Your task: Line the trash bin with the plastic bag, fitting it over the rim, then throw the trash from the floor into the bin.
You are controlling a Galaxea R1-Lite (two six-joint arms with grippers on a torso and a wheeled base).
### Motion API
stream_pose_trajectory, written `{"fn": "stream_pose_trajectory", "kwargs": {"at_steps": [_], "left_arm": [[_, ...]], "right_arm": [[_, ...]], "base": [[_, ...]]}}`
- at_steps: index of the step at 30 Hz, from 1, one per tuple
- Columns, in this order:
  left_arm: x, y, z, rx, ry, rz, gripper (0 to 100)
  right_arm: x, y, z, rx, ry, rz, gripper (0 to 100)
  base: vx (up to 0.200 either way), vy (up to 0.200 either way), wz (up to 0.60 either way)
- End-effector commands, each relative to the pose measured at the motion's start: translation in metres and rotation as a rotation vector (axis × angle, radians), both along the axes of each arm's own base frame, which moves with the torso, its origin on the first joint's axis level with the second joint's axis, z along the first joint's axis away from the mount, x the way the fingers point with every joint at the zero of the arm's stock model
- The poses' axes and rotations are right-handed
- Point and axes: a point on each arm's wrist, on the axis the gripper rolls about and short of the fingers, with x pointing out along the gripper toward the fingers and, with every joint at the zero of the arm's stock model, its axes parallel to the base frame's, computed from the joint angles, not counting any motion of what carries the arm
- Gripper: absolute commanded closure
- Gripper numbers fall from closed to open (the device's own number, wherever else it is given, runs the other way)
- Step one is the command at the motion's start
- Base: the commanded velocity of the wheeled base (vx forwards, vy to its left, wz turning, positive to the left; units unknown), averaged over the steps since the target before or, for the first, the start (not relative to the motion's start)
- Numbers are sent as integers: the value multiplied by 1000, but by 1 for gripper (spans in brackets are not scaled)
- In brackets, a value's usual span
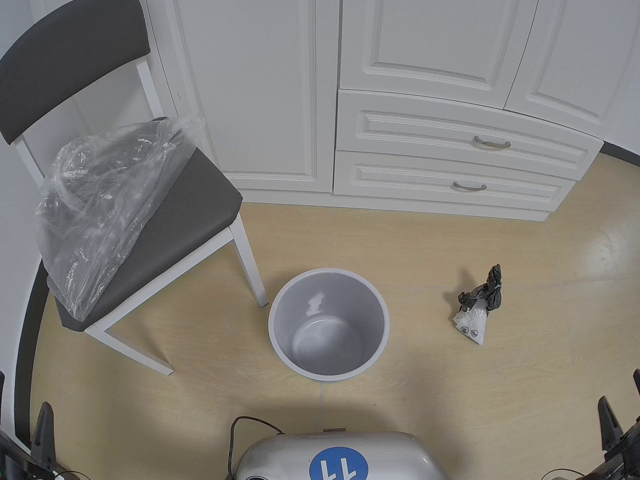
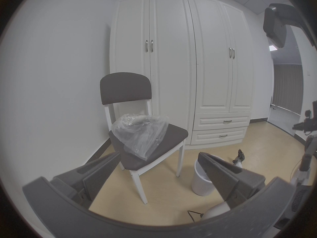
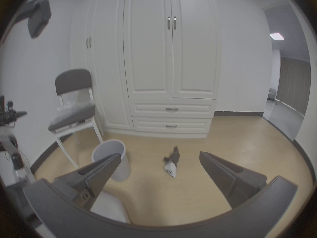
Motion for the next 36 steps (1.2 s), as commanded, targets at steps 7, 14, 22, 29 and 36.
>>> {"fn": "stream_pose_trajectory", "kwargs": {"at_steps": [7, 14, 22, 29, 36], "left_arm": [[21, 0, 45, 19, 118, -30, 0], [60, 0, 83, 22, 240, -3, 0], [89, 1, 109, 77, 288, 81, 0], [124, 3, 110, 243, 395, 236, 0], [129, 3, 115, 295, 404, 240, 0]], "right_arm": [[21, 2, 79, 48, 98, 111, 0], [77, 3, 127, 31, 125, 102, 0], [111, 6, 150, 36, 41, 64, 0], [121, 19, 143, 74, 91, 99, 0], [139, 37, 146, 116, 58, 61, 0]], "base": [[0, 0, 0], [0, 0, 0], [0, 0, 0], [0, 0, 0], [0, 0, 0]]}}
